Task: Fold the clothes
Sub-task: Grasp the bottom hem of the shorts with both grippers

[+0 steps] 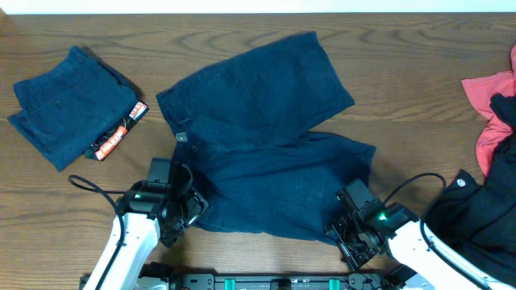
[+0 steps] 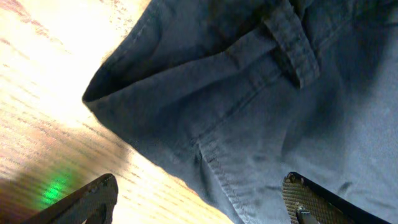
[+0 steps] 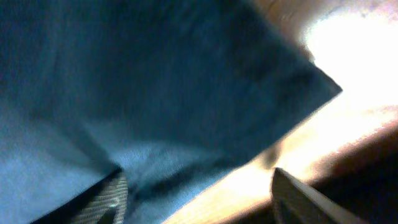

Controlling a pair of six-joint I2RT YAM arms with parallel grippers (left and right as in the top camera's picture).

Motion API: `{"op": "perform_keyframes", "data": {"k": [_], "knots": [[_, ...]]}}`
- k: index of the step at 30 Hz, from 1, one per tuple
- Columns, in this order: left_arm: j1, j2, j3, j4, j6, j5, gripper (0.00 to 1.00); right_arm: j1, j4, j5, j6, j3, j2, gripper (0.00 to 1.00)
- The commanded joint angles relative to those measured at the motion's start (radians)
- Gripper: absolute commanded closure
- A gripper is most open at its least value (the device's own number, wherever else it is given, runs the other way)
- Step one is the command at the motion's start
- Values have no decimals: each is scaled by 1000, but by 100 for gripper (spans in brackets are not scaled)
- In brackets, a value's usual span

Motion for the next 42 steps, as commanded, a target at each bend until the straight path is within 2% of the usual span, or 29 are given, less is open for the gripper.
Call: {"op": "perform_keyframes", "data": {"k": [1,6,9,15,19,21,25,26,30,32,37,42], "knots": [[4,33,-6,13,28,-16,14,13,38,43,85,-48,-6,33],[4,85,-6,65,76,-17,14,5,89,126,112,-72,-6,34],[4,108,-6,90,92,-17,14,-6,98,195,112,-72,-6,37],[4,118,-6,135,128,-36,14,-29,110,226,111,-72,-6,53],[4,118,-6,134,129,-42,14,-30,110,238,111,-72,-6,60],[4,118,-6,134,128,-42,15,-30,111,241,111,-72,-6,71],[4,118,-6,126,128,-41,34,-30,114,246,111,-72,-6,99],[4,118,-6,118,128,-40,40,-30,115,247,111,-72,-6,99],[4,117,-6,69,128,-38,91,-30,118,246,97,-70,-6,99],[4,115,-4,53,130,-37,94,-30,118,248,68,-63,-6,99],[4,75,37,8,245,39,94,-30,98,275,-46,-5,-7,99],[4,-16,130,-130,344,61,94,-31,-90,397,-146,159,-23,99]]}}
